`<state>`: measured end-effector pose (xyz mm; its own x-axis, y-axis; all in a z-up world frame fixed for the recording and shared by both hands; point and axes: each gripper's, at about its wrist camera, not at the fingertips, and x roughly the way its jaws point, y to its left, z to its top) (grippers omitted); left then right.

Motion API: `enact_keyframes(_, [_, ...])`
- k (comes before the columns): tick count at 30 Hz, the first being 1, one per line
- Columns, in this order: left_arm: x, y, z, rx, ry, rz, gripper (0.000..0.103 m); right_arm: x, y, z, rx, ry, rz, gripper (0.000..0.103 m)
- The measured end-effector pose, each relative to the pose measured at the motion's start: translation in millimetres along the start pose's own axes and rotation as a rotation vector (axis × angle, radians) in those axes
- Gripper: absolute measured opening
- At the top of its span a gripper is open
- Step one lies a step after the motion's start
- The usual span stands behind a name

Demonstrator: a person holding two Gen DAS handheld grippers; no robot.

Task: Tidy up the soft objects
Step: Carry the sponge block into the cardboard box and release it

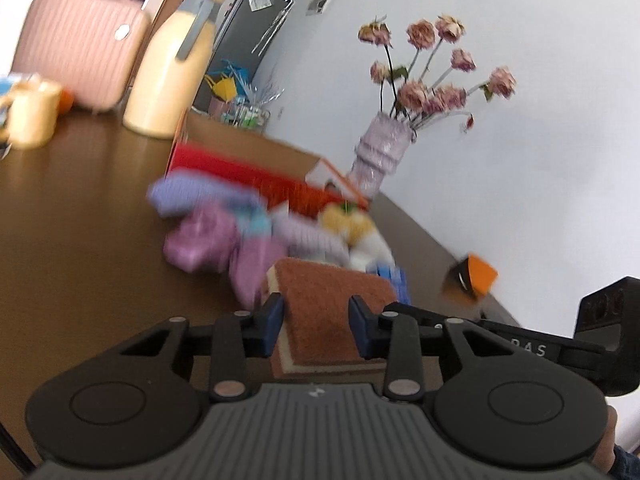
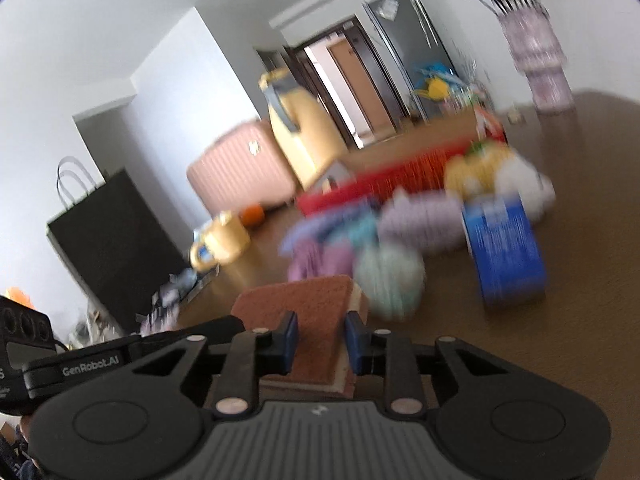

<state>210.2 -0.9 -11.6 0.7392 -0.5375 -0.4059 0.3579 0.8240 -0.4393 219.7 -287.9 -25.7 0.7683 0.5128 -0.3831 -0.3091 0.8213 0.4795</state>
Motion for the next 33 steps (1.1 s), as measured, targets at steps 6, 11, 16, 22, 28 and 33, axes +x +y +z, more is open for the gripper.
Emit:
enact_keyframes(6, [84, 13, 131, 0.031, -0.015, 0.025, 0.034, 93, -11, 142, -0.033, -0.051, -0.018, 0.025])
enact_keyframes(11, [189, 67, 231, -0.011, 0.043, 0.066, 0.034, 209, -40, 240, 0.003, 0.033, -0.067, 0.025])
enact_keyframes(16, [285, 126, 267, -0.032, 0.164, 0.173, 0.034, 331, -81, 281, 0.106, 0.212, -0.117, 0.025])
enact_keyframes(22, [353, 142, 266, 0.086, 0.28, 0.333, 0.043, 418, -102, 272, 0.119, 0.351, -0.179, 0.027])
enact_keyframes(28, [350, 131, 267, 0.148, 0.248, 0.347, 0.054, 403, -97, 278, 0.092, 0.314, -0.195, 0.032])
enact_keyframes(33, [301, 103, 274, 0.184, 0.19, 0.362, 0.073, 328, -90, 304, 0.008, 0.251, -0.229, 0.035])
